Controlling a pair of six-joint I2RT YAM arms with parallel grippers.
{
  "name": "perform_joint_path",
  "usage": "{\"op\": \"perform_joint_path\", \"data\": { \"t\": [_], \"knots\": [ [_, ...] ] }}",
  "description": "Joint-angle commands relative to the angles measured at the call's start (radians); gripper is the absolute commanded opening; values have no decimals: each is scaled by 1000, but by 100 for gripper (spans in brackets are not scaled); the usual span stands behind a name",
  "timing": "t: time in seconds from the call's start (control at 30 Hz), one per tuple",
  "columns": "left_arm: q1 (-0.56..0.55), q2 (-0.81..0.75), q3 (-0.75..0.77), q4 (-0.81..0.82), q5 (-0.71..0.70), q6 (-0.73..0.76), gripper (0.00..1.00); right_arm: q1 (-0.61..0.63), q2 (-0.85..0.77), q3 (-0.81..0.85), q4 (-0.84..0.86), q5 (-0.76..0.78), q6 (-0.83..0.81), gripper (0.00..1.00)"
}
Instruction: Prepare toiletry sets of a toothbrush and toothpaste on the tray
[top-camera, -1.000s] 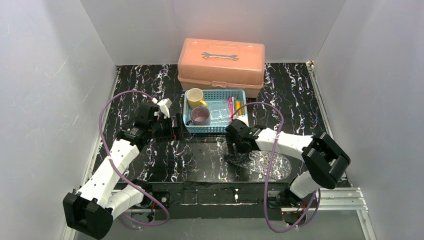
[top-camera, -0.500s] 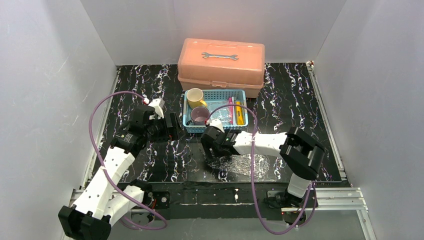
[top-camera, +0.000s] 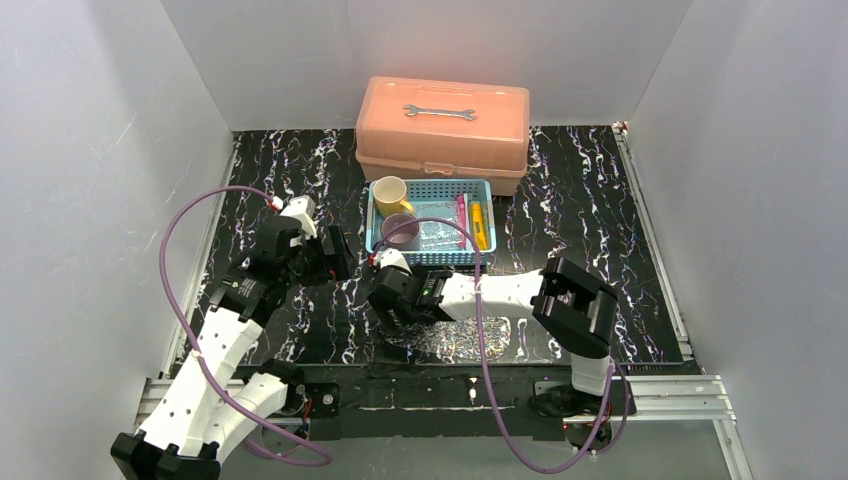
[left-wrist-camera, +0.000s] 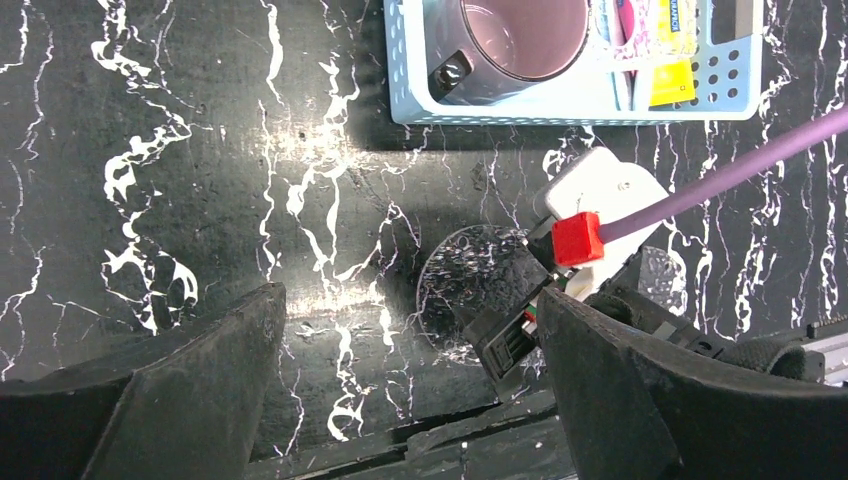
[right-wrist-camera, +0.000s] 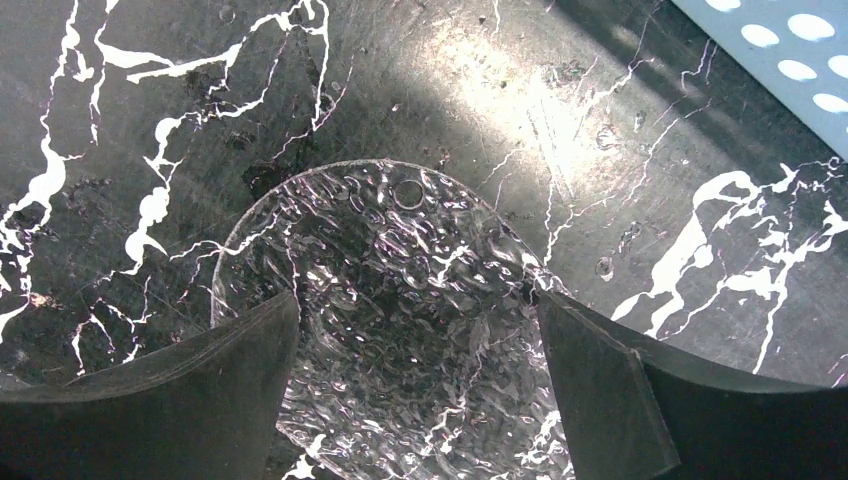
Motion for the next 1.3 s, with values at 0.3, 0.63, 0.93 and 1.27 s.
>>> {"op": "perform_joint_path", "data": {
  "t": [0.3,0.63,0.93,1.27],
  "knots": [
    [0,-15,26,-22,-58,5,96,22,-149,-45,-131,131,1,98],
    [0,-11,27,-22,-46,2,96,22,-360,-186,-274,204,147,98],
    [0,-22,50,-62,46,8,97,22,-544,-338,-358,212,294,98],
    [0,-84,19,-119,159,43,98,21,-620,-405,-441,242,405,98]
  ]
}}
